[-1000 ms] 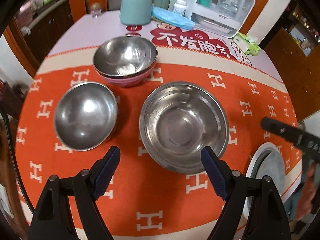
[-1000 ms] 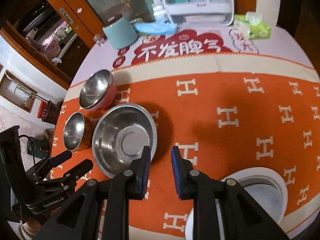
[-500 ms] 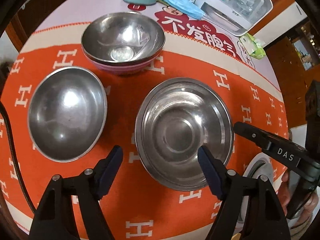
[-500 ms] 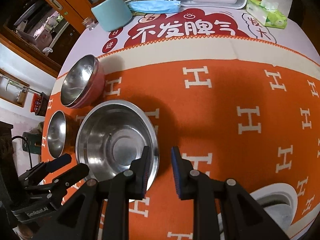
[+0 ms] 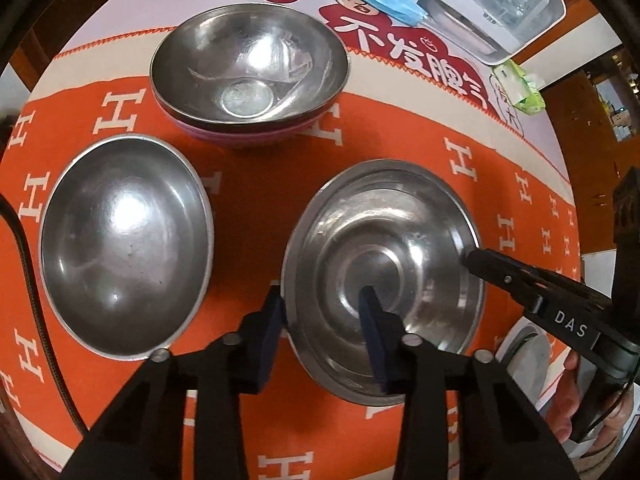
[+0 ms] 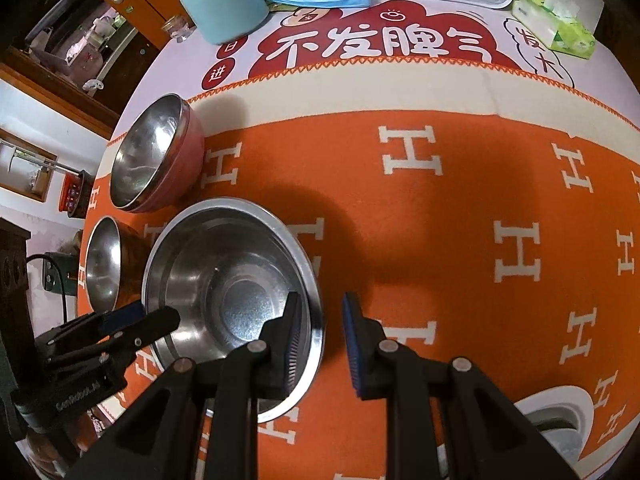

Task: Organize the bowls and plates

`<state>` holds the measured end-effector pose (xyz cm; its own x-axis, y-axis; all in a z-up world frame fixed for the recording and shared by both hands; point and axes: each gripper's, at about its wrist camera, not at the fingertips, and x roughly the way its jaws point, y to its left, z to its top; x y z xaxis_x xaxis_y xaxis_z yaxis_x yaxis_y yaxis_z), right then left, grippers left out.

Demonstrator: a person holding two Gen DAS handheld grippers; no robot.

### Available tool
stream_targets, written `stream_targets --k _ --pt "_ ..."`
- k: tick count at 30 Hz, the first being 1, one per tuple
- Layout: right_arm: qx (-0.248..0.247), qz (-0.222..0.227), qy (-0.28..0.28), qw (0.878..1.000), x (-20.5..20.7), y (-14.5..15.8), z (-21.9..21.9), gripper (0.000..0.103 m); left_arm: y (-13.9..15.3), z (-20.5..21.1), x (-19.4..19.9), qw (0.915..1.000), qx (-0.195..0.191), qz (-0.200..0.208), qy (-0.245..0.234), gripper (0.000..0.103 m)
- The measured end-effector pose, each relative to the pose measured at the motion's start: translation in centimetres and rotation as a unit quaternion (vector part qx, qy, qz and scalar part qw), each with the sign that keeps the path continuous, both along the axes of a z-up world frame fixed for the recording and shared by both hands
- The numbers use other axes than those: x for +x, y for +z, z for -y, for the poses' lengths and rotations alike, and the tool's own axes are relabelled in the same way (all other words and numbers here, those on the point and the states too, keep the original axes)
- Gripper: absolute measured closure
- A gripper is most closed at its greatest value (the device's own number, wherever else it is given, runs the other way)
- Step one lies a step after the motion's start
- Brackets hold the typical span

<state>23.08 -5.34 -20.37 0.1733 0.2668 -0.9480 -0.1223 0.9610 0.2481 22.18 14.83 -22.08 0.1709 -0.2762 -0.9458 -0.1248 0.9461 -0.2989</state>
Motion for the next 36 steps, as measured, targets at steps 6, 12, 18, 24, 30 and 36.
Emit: stream_targets --k 6,12,18,24,30,36 --pt "-0.001 -0.004 0.012 1.0 0.0 -0.2 -0.2 0.094 -0.8 -0.7 0.2 0.9999 0.005 -0.009 0.007 0.093" --pt "-0.001 -0.002 0.014 1.0 -0.3 0.2 -0.2 0.095 -0.8 -0.8 -0.1 0.9998 0.005 -0.014 0.014 0.095" --pt "0.008 0.003 0.01 1.0 -0.8 1.4 0.3 0.095 0.8 -0.3 -0.6 0.9998 0.017 0.002 0.007 0.095" --pt "0.016 0.008 0.004 1.0 -1.8 2.9 1.4 0.095 3.2 0.7 -1.5 0.9993 0.028 0.024 -0.005 0.095" --pt "0.025 0.018 0.0 1.0 -3.6 4.6 2.4 0.095 5.5 1.8 -3.2 0.9983 0.039 0.041 -0.013 0.095" --pt "0.035 0.024 -0.004 0.999 -6.0 6.0 3.5 0.095 7.3 2.8 -5.6 0.9974 0.047 0.053 -0.018 0.095"
